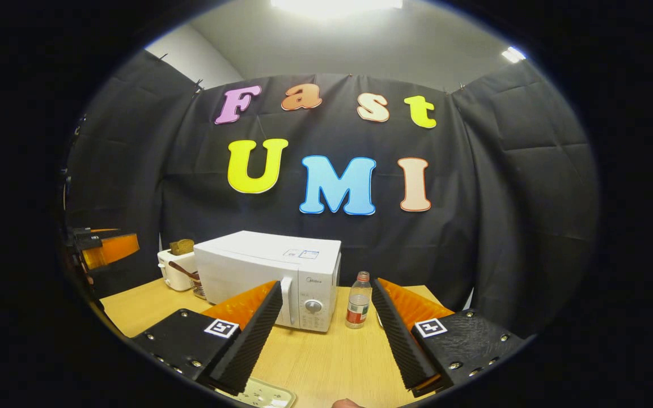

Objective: Open the microwave oven with the left hand, put the food in, and close the microwave oven.

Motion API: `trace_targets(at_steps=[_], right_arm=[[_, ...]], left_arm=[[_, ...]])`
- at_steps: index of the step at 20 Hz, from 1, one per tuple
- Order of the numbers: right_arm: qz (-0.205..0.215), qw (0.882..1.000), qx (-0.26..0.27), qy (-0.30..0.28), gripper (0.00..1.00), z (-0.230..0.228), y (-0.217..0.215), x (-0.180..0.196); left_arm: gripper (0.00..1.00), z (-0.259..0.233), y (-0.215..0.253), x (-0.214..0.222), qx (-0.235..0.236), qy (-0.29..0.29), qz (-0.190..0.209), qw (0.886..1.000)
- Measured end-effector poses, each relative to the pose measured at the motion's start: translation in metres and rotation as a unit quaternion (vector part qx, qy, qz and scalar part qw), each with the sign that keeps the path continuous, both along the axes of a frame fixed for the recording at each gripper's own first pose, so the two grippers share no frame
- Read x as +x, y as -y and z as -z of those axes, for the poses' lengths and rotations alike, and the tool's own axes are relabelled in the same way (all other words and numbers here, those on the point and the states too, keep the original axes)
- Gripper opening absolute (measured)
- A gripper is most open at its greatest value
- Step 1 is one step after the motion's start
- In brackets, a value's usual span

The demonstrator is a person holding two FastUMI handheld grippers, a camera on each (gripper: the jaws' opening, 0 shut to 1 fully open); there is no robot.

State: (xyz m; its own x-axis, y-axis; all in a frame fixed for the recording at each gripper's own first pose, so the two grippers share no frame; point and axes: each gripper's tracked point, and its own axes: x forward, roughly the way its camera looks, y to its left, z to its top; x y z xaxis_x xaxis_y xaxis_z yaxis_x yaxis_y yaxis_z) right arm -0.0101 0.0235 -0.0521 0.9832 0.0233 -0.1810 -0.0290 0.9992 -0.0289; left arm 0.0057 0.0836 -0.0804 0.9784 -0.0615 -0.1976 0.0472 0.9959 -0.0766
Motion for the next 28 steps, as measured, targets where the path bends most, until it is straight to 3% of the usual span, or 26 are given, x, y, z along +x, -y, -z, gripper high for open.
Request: trace_targets(at_steps=[13,28], right_arm=[[0.018,1.000,0.022,0.012,0.98,0.000,-0.003,-0.010],[0.010,1.000,0.021,0.014,0.98,-0.001,-0.006,-0.006]], left_arm=[[0.97,-0.030,-0.013,-0.012,0.009,0.056,-0.050,0.997],[0.97,-0.043,0.002,-0.014,0.030,0.079,-0.032,0.996]])
